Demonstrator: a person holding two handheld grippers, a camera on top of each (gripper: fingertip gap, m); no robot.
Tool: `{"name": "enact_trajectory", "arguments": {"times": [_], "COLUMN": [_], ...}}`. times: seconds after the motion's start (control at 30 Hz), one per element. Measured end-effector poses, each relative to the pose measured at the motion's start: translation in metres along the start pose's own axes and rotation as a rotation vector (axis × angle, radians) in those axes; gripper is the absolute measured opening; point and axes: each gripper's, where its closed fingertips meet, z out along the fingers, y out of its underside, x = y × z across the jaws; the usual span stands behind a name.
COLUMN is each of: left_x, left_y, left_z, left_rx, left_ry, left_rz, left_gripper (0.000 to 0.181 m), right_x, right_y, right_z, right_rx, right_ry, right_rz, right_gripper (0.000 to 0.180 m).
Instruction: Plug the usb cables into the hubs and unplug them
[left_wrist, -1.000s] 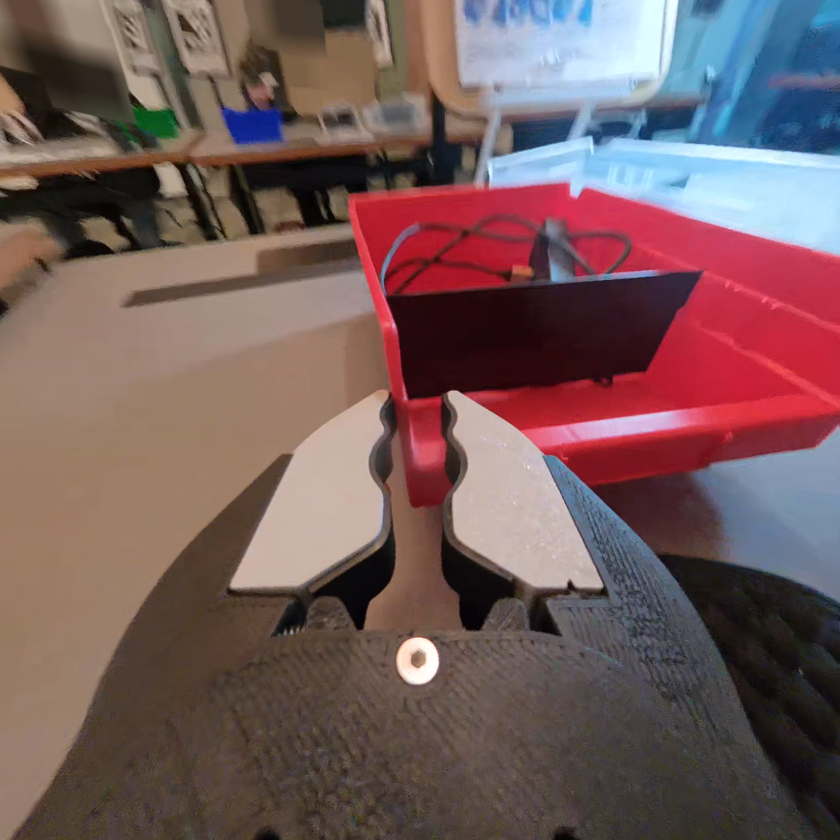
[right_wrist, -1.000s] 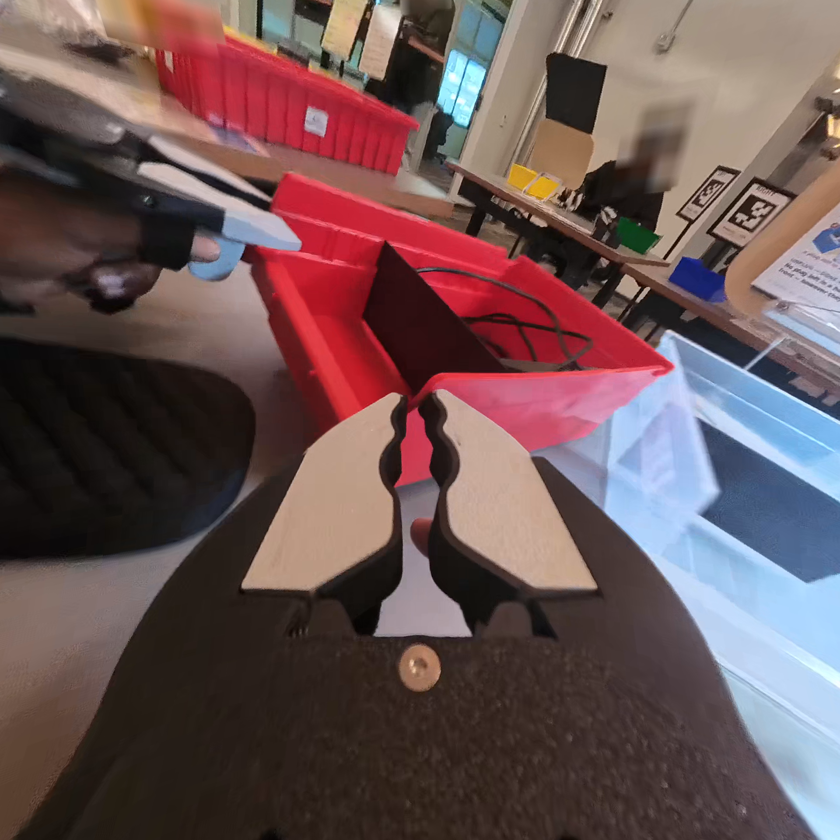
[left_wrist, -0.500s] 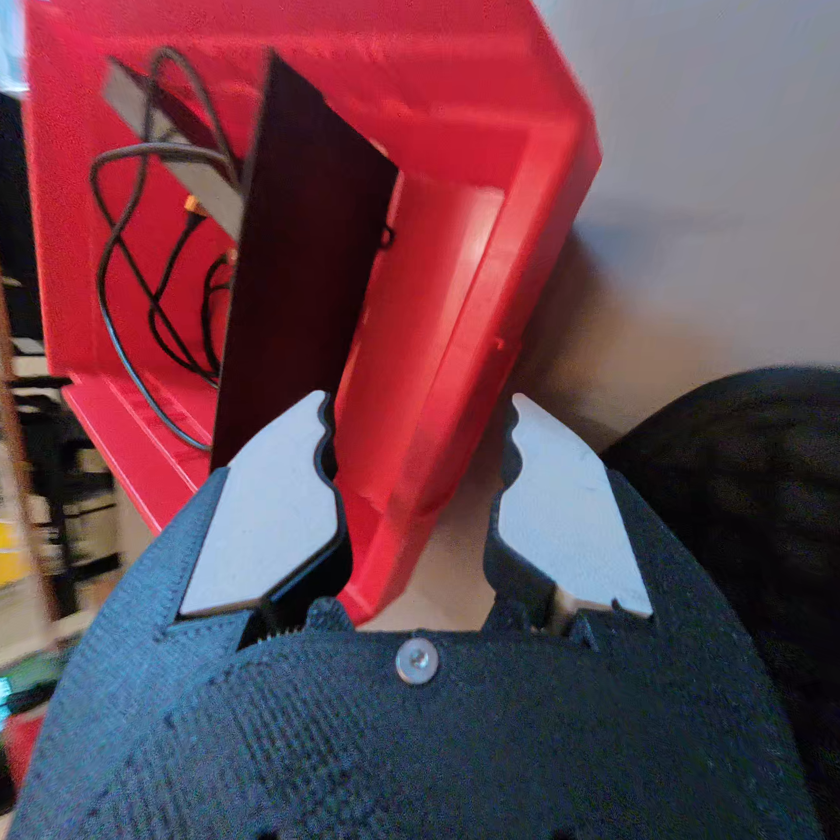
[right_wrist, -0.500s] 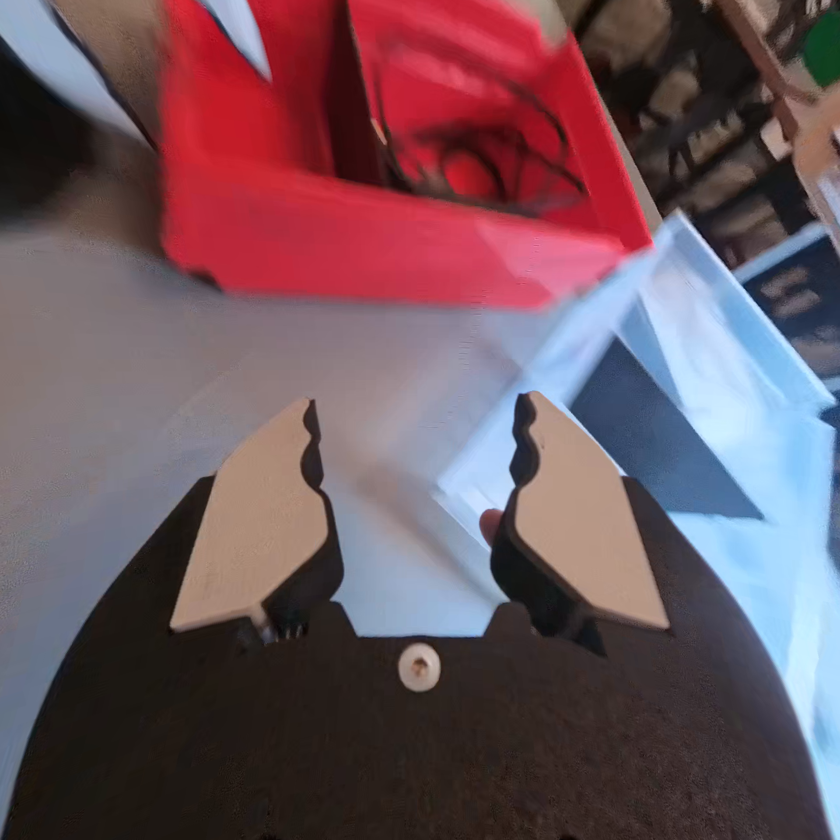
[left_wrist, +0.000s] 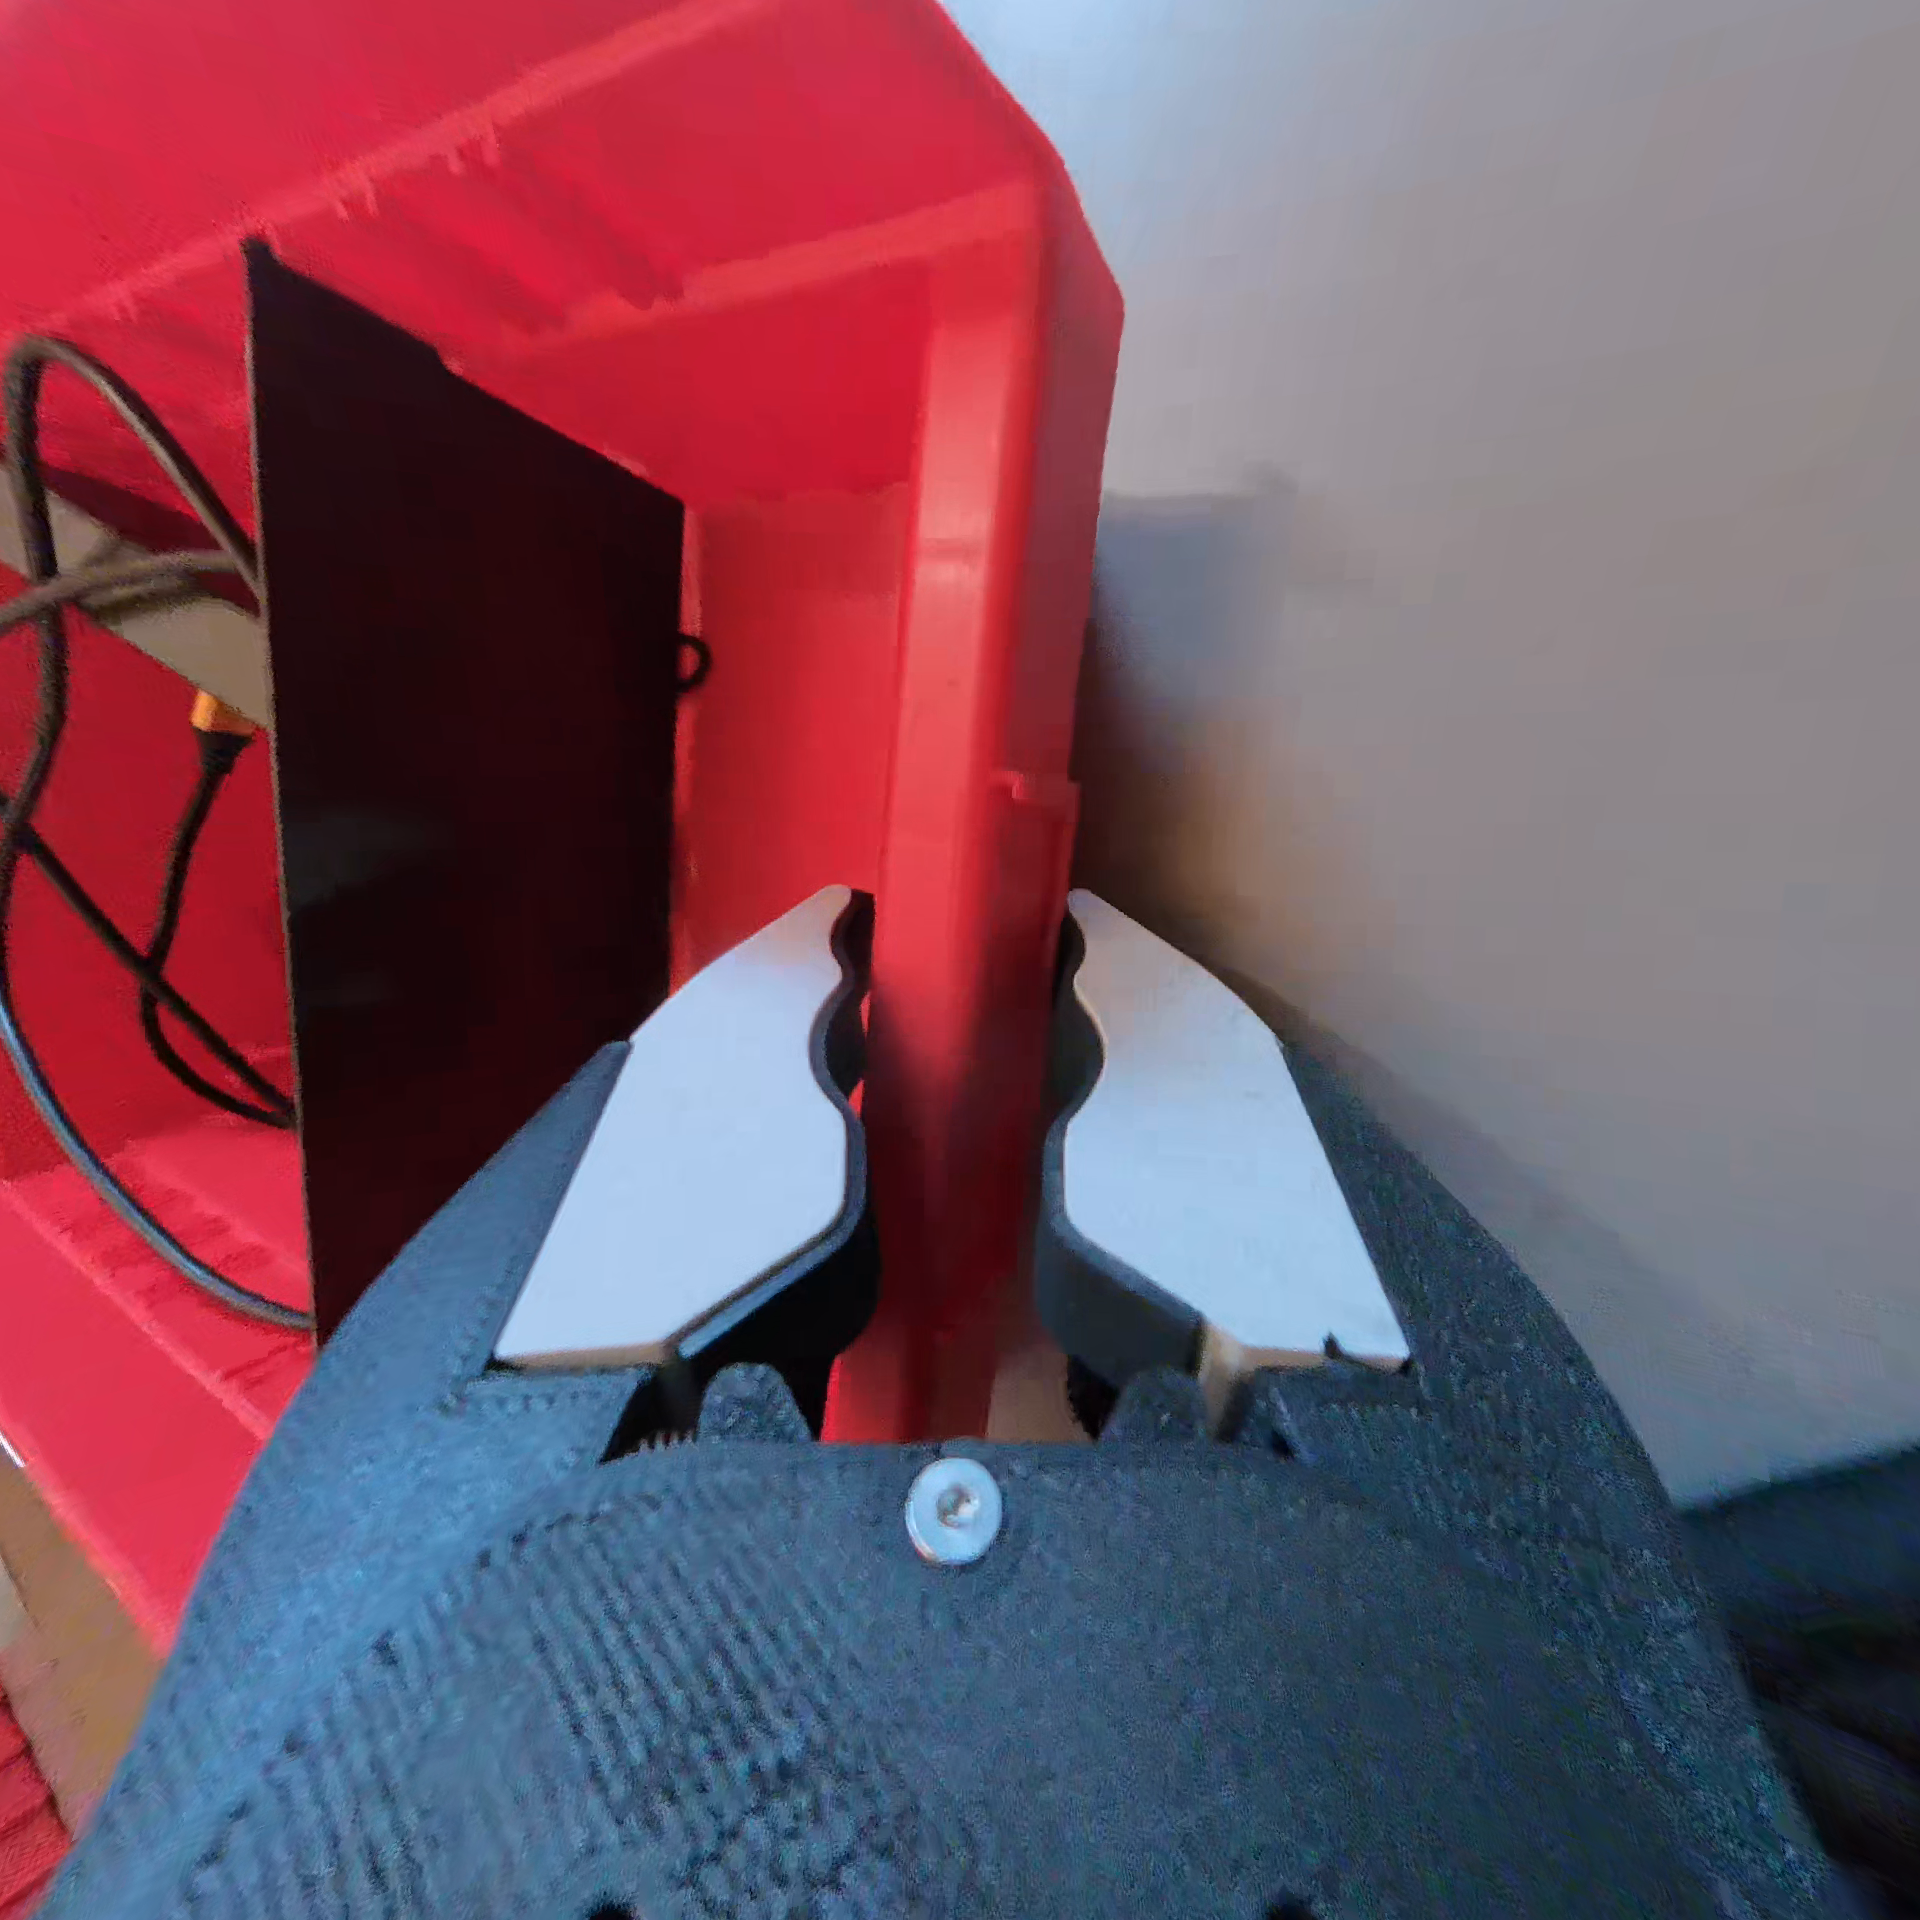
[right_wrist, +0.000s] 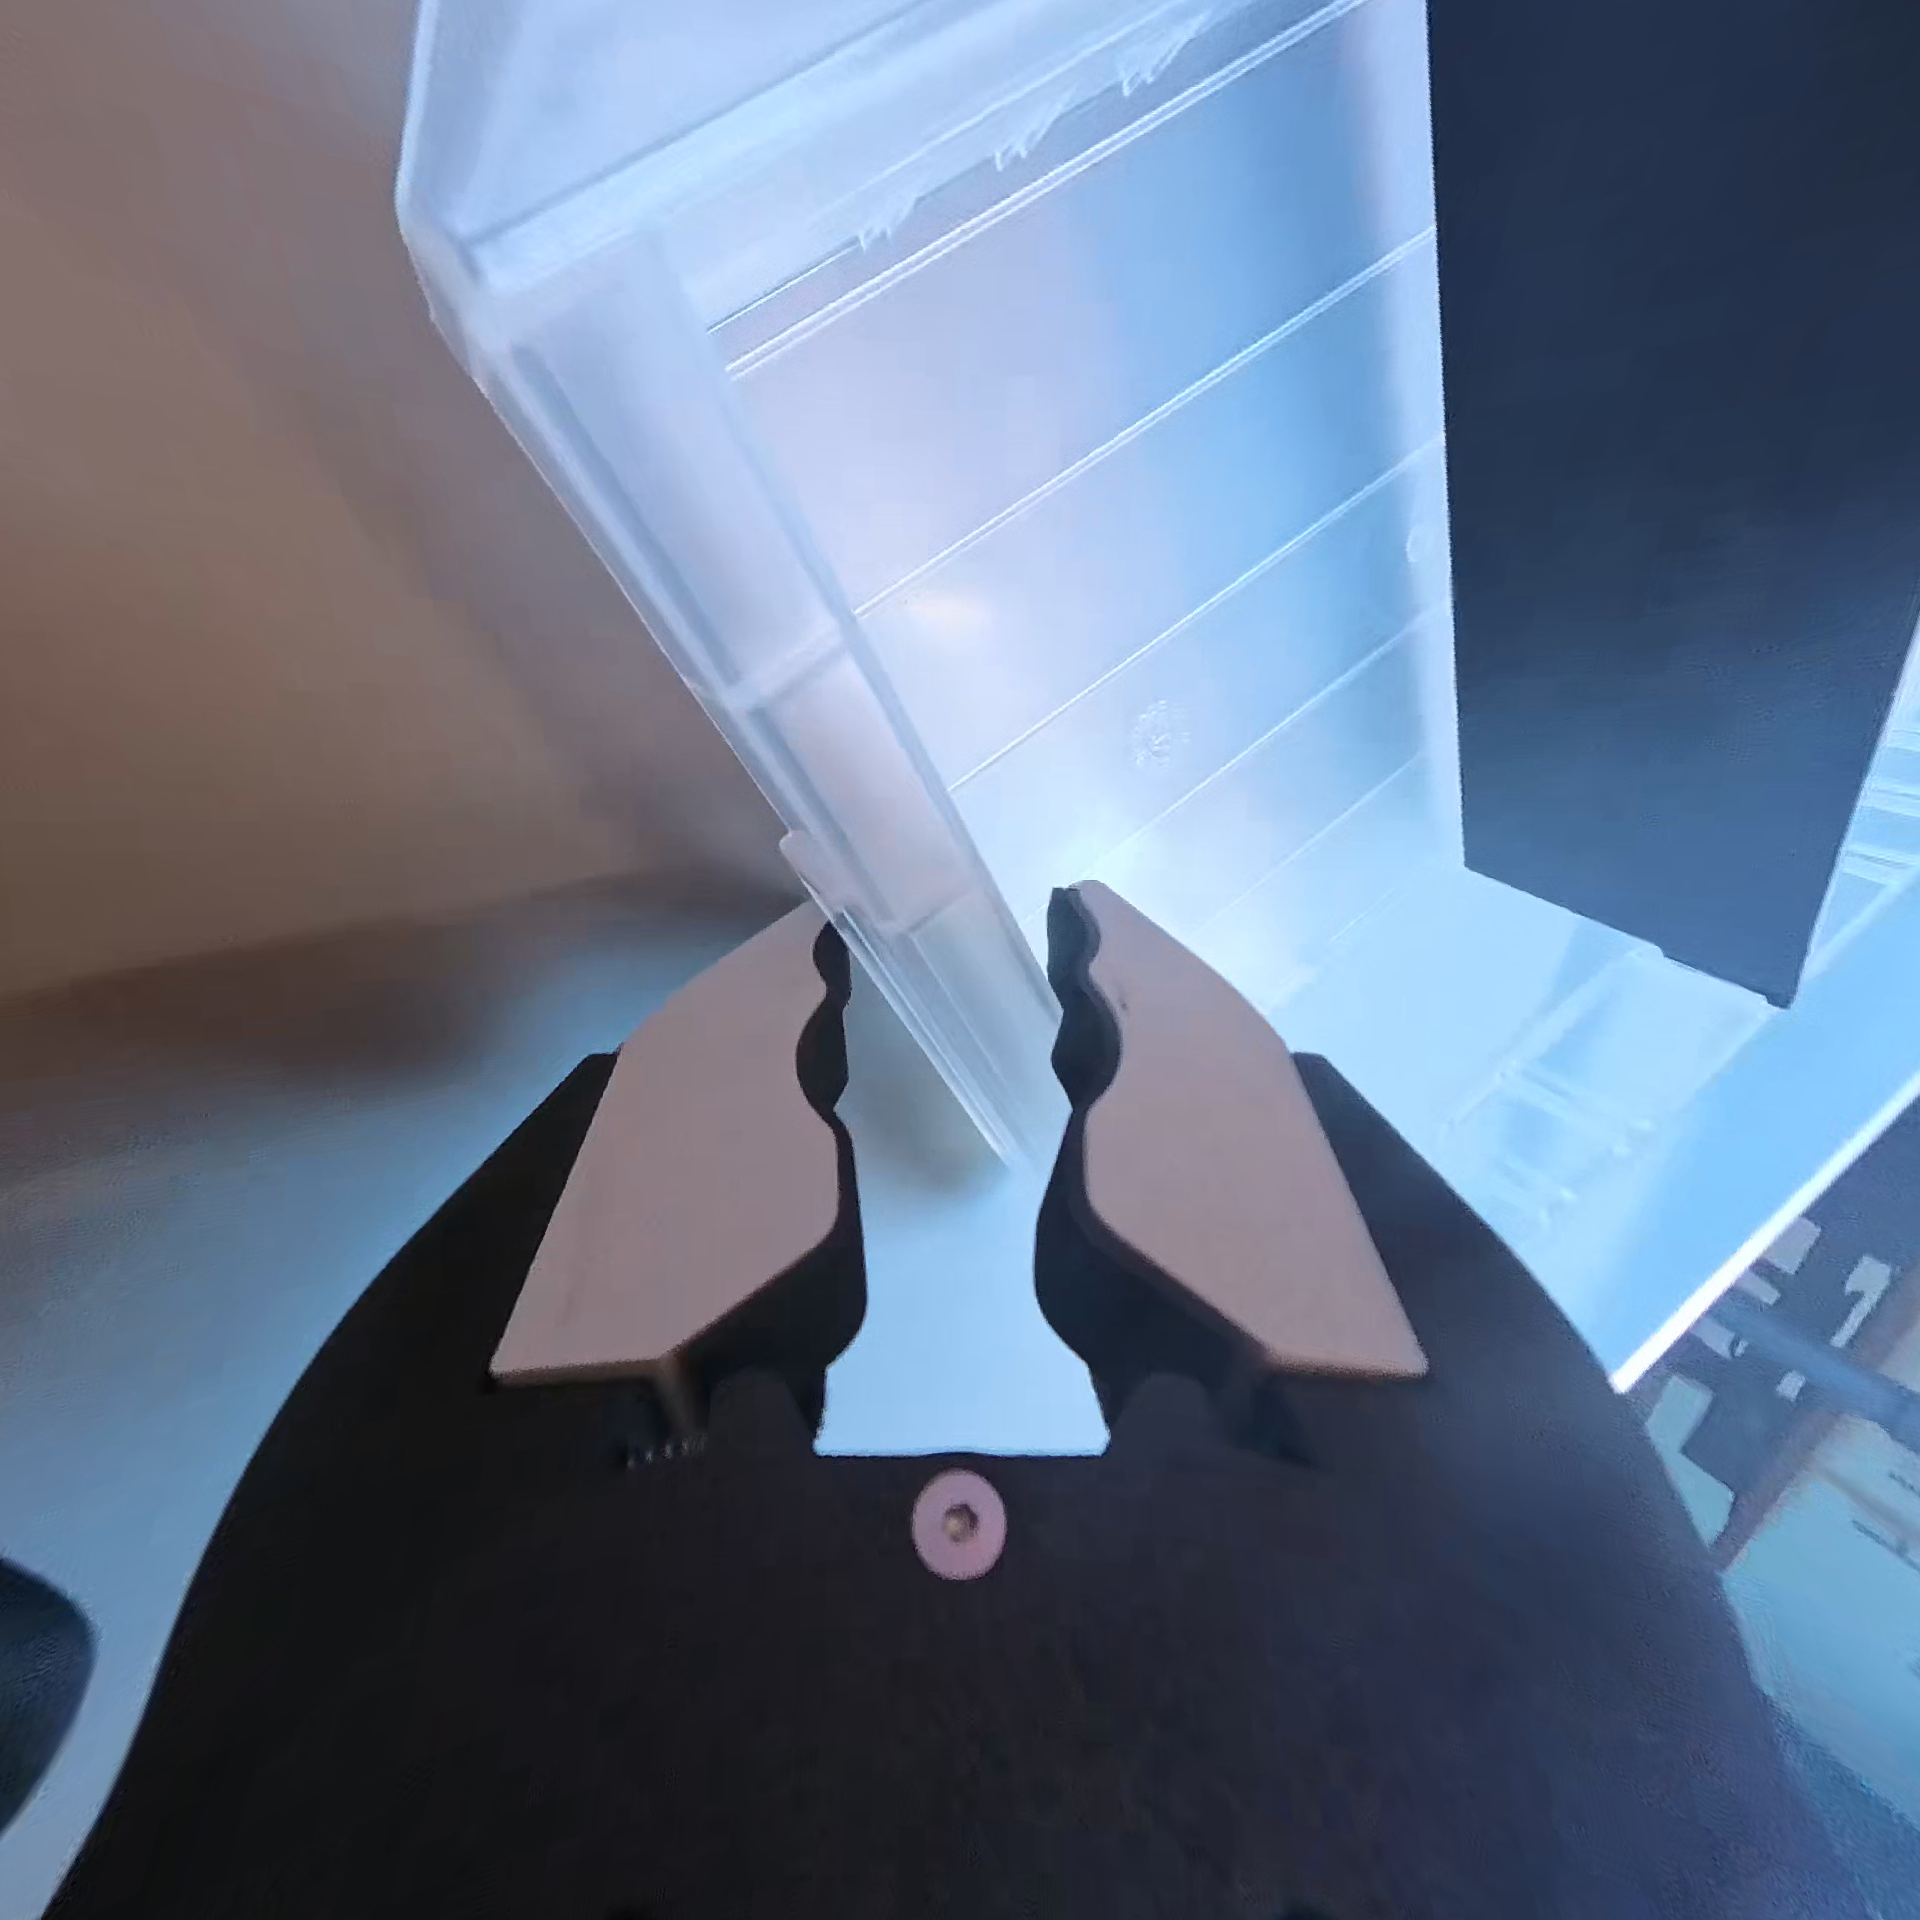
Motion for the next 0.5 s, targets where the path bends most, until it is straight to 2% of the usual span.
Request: {"name": "enact_trajectory", "arguments": {"times": [0.17, 0.33, 0.5], "left_x": [-0.040, -0.064, -0.079], "left_y": [0.025, 0.050, 0.055], "left_z": [0.012, 0.013, 0.021], "left_rx": [-0.032, -0.031, -0.041], "left_ry": [-0.067, -0.113, -0.101], "left_rz": [-0.070, -0.086, -0.070], "left_gripper": [0.034, 0.034, 0.033], "right_x": [-0.022, -0.035, 0.006], "right_y": [0.023, 0.075, 0.096], "right_z": [-0.016, -0.030, -0.013], "right_rx": [-0.067, -0.188, -0.238], "right_ry": [0.071, 0.194, 0.287], "right_rz": [0.212, 0.389, 0.296], "right_gripper": [0.040, 0.038, 0.032]}}
